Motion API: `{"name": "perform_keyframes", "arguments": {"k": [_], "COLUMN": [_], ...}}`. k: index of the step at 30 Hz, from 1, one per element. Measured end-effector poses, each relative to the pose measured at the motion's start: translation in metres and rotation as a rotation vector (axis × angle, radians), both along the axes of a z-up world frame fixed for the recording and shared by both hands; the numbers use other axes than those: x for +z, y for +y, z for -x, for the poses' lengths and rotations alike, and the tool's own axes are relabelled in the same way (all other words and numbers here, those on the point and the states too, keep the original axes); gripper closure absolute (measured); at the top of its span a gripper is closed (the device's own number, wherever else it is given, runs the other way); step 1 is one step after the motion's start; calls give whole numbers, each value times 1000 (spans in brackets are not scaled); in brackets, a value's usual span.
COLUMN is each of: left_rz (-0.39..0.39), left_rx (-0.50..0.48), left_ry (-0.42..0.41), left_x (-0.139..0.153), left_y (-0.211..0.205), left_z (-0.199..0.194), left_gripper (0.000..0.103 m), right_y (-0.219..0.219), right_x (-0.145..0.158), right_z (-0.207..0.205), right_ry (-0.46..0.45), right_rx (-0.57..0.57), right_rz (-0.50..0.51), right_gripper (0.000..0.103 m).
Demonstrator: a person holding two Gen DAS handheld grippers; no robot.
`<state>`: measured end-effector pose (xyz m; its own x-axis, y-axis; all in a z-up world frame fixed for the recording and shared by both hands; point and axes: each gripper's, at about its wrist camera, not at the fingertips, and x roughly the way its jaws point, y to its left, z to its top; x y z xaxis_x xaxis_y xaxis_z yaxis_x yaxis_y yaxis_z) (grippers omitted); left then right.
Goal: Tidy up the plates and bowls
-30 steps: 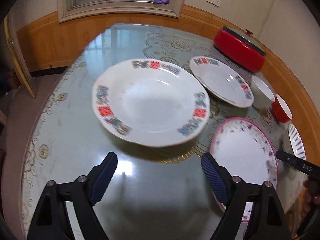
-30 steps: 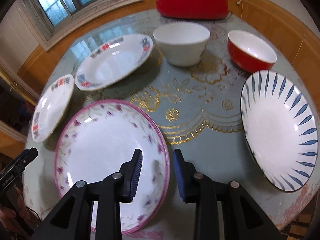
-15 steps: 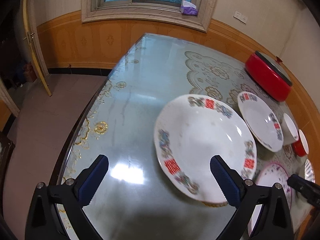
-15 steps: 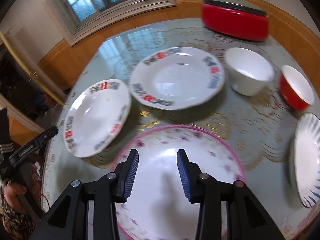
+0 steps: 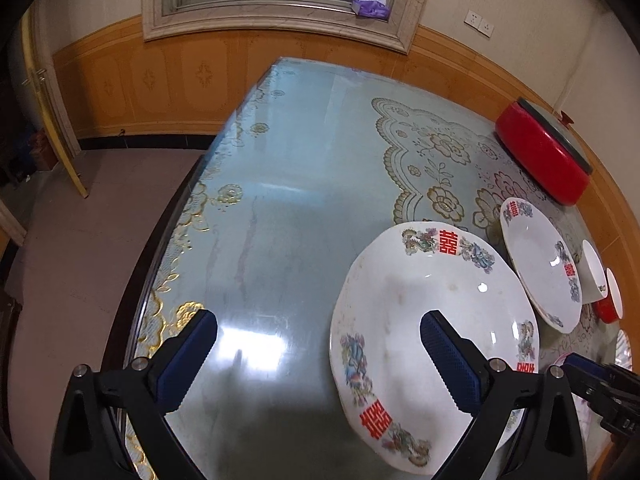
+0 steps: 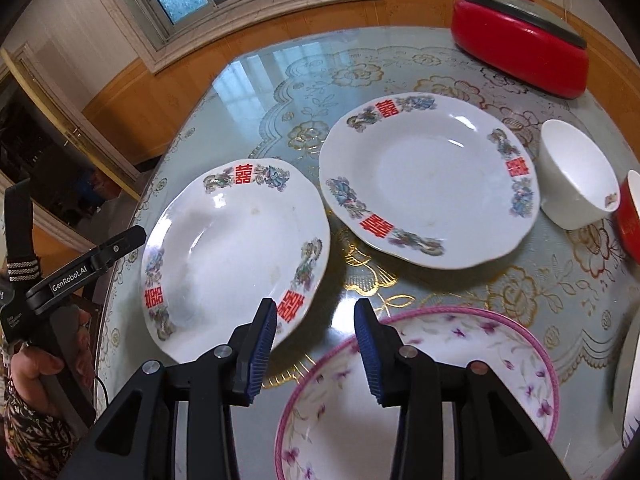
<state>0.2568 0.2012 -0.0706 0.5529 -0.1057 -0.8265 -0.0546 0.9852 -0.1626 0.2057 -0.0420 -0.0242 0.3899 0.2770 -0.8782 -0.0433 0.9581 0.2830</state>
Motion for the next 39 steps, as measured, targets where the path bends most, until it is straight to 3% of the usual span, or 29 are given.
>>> {"name": "perform_keyframes", "arguments": {"k": [11, 29, 39], "left_rz": [25, -23, -38], "left_rx": [-63, -136, -194], "left_ry": [57, 28, 49], "left_x": [-17, -21, -30], "left_y": [-5, -22, -32], "left_z": [-23, -35, -46], "left_gripper": [1, 1, 17], "right_y": [11, 11, 10], "right_x": [-17, -44, -50], "right_z": [-22, -46, -49], "right_ry": [47, 147, 158], "right_rx": [-2, -11, -4], "right_rz": [17, -79, -104], "right_gripper": [62, 62, 74]}}
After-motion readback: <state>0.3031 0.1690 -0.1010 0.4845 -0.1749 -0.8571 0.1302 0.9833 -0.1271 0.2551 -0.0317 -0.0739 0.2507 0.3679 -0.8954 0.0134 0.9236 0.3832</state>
